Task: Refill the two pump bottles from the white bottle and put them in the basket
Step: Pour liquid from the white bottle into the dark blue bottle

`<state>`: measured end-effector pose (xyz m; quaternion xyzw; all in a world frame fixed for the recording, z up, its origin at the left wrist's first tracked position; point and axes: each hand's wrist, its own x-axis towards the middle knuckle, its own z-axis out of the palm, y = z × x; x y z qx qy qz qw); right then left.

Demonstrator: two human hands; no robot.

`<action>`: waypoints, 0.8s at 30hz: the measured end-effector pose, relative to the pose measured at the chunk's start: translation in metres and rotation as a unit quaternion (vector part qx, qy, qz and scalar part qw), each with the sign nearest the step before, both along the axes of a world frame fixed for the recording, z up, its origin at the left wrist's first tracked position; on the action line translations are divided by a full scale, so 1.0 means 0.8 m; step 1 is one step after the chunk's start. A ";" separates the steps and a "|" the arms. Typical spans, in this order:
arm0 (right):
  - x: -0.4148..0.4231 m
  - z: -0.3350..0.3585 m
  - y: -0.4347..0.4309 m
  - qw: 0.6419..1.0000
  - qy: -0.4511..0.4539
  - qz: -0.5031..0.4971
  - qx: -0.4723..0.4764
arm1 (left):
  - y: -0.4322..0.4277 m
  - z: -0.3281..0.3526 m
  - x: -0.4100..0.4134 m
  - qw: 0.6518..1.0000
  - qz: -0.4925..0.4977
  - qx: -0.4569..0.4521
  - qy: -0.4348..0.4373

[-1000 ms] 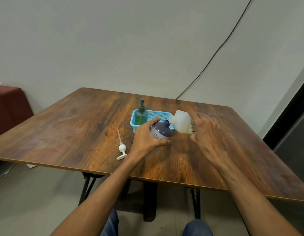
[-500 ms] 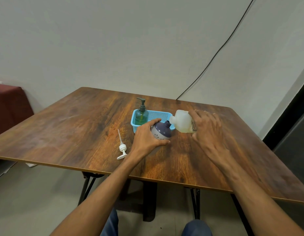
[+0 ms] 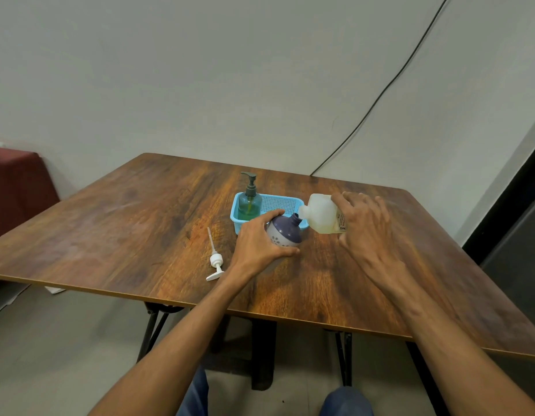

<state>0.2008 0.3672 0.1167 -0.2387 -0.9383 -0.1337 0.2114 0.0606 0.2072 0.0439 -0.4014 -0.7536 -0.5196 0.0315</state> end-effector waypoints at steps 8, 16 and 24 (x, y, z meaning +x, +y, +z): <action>-0.001 -0.006 0.001 1.000 0.024 0.003 0.006 | 0.002 -0.001 0.000 1.000 -0.001 -0.002 -0.003; 0.000 -0.003 0.001 0.999 0.026 0.013 0.013 | 0.001 0.000 0.001 1.000 -0.004 0.002 -0.002; -0.002 -0.003 0.001 0.999 0.033 0.013 0.019 | 0.001 -0.001 -0.001 1.000 -0.001 0.002 -0.008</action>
